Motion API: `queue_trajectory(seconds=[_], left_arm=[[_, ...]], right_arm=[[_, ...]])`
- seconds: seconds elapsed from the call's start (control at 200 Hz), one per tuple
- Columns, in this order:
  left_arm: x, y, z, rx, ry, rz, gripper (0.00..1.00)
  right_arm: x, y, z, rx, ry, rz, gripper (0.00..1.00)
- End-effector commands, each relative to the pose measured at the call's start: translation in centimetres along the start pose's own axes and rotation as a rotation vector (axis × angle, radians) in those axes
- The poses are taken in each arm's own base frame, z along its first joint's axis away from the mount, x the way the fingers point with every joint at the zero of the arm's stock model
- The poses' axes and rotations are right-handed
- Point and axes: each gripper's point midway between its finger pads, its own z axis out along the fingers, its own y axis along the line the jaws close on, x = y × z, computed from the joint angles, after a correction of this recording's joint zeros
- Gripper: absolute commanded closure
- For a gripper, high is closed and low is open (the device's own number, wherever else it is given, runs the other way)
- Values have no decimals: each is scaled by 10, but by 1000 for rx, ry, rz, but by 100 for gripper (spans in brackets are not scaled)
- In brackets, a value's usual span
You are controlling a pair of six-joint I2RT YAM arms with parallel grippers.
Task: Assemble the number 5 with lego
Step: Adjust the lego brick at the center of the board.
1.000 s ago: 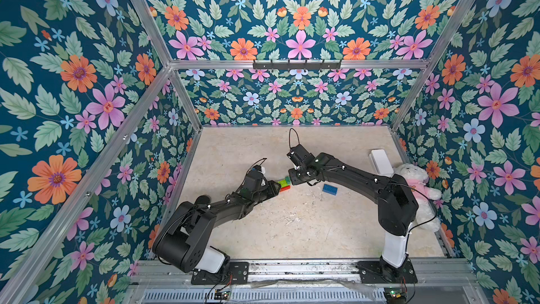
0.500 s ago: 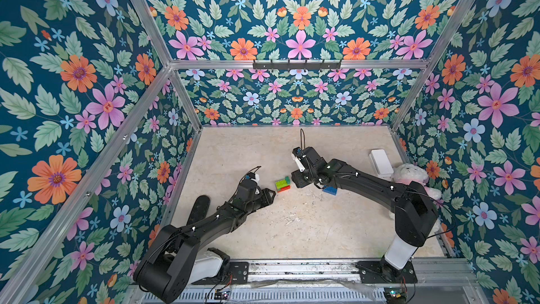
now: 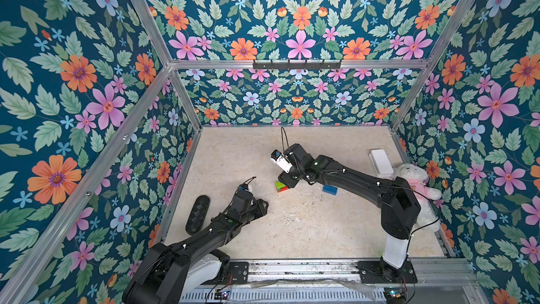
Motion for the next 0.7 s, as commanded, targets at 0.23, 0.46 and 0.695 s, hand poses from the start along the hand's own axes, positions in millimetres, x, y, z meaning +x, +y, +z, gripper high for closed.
queue_trajectory(seconds=[0.23,0.46,0.695], left_arm=[[-39,-14,-3,36,-84,4,42],[-75,-41,13,88,-92,42,43],[-91,-63,31,148,-73,64,50]], right_arm=[[-9,-1,-14,11,-57,310,42],[26,13,-25,-76,-123,600,43],[56,25,-26,-167,-202,810,45]])
